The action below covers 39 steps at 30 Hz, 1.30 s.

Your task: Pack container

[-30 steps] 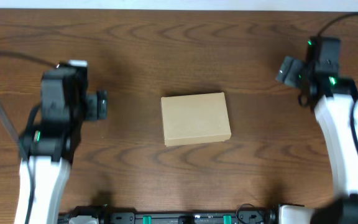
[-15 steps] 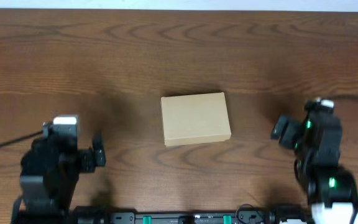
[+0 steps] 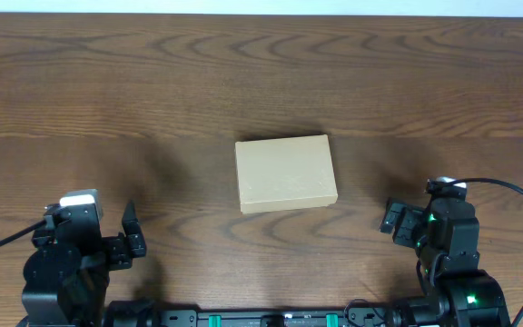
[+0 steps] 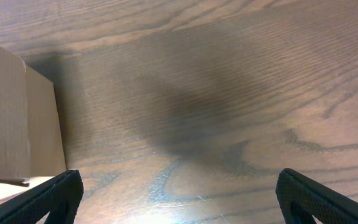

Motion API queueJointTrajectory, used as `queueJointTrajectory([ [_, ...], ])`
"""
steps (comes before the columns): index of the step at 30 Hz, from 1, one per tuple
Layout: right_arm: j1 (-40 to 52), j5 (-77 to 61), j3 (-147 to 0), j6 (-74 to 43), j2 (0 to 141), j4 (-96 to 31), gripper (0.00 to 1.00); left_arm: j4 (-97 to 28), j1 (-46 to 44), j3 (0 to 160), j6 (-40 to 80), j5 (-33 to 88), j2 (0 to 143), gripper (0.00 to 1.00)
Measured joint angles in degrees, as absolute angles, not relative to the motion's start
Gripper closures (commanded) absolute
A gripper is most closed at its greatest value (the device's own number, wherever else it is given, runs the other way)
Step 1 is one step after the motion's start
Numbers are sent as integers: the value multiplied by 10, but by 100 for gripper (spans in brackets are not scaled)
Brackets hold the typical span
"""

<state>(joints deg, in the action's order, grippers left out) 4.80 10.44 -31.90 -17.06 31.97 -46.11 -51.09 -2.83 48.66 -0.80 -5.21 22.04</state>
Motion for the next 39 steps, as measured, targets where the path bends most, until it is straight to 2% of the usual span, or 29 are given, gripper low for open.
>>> queueJointTrajectory([
  [29, 48, 116, -318, -185, 315, -448, 1, -512, -28, 485, 0, -56, 220, 5],
  [32, 47, 123, -309, -178, 282, -385, 1, -512, -28, 485, 0, -56, 220, 5],
  [39, 50, 119, -250, -103, 158, -150, 1, -512, -28, 484, 0, -60, 220, 5],
])
